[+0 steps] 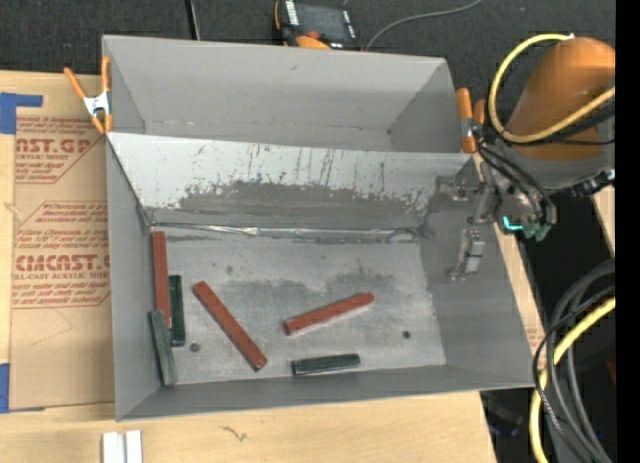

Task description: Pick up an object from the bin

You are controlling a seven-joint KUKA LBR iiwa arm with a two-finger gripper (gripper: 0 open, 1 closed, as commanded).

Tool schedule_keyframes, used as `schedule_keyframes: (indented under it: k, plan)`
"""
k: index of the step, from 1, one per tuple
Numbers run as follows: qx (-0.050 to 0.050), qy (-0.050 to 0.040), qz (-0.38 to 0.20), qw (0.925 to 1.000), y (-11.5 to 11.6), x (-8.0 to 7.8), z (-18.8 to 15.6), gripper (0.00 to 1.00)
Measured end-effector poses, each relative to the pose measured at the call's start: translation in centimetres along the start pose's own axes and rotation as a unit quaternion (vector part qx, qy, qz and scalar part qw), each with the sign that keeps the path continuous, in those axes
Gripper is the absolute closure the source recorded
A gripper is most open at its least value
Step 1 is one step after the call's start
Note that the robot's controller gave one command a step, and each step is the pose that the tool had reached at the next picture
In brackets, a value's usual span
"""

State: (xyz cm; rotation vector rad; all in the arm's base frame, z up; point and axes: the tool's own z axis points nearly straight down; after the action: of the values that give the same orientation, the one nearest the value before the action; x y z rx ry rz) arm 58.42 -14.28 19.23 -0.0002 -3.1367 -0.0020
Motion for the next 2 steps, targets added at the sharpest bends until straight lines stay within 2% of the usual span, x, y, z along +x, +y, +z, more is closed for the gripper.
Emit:
schedule_keyframes:
  k: [1, 2]
  plan:
    - [-0.001, 0.0010, -0.065, 0.9979, 4.1, 3.7, 12.8, 0.00]
    - [-0.001, -0.0027, -0.093, 0.9957, 9.9, 3.5, 12.3, 0.00]
